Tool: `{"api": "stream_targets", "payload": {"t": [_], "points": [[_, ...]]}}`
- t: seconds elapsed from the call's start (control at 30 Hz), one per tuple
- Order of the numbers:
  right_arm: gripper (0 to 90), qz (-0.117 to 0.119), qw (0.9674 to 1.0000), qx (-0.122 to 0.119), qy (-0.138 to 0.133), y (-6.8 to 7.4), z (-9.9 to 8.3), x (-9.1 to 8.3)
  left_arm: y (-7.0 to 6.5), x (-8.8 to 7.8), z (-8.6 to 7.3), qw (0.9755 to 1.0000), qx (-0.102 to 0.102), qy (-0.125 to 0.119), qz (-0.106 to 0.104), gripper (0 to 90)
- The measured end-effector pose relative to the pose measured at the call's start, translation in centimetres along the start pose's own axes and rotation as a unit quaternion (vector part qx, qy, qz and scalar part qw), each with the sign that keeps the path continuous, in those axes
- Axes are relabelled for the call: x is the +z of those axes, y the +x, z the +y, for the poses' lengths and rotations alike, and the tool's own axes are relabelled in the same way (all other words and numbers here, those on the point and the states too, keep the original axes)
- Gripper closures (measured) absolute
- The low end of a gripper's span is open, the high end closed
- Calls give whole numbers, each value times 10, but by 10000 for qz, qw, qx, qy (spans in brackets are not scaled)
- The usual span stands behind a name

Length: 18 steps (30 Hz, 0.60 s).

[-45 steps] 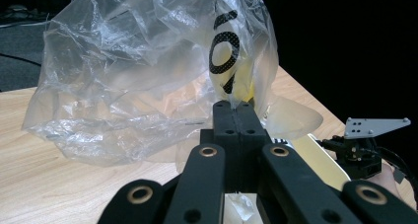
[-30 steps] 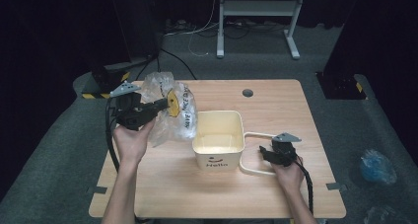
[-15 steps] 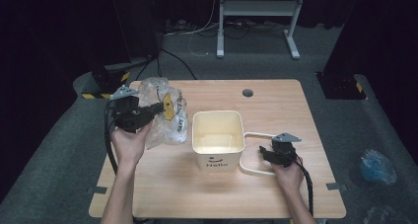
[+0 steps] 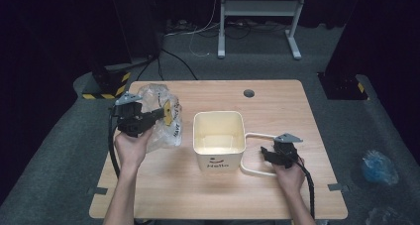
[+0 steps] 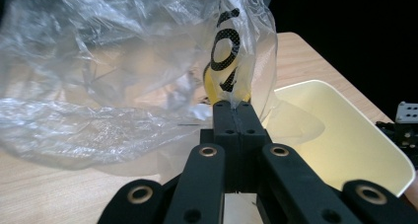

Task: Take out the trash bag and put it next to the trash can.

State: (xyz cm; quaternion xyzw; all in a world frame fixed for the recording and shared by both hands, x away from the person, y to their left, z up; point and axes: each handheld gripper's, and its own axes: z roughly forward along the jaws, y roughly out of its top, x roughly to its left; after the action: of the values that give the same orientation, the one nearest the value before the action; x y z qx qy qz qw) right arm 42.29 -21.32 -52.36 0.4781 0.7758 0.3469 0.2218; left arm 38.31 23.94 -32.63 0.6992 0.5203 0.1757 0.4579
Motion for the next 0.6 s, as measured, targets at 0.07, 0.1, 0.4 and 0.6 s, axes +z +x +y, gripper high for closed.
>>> {"api": "stream_targets", "payload": {"t": [0.07,0.1,0.4,0.6], "points": [[373,-4,10000,-3,-1,0,0,0,2,3,-2,10000,-5,34,19,900],[372,-8,10000,0,2,0,0,0,2,4,-3,10000,-12,45,27,900],[370,-7,10000,24,6,0,0,0,4,12,-8,9999,0,127,60,900],[369,-15,10000,37,13,0,0,0,7,19,-11,9997,35,223,112,900]]}}
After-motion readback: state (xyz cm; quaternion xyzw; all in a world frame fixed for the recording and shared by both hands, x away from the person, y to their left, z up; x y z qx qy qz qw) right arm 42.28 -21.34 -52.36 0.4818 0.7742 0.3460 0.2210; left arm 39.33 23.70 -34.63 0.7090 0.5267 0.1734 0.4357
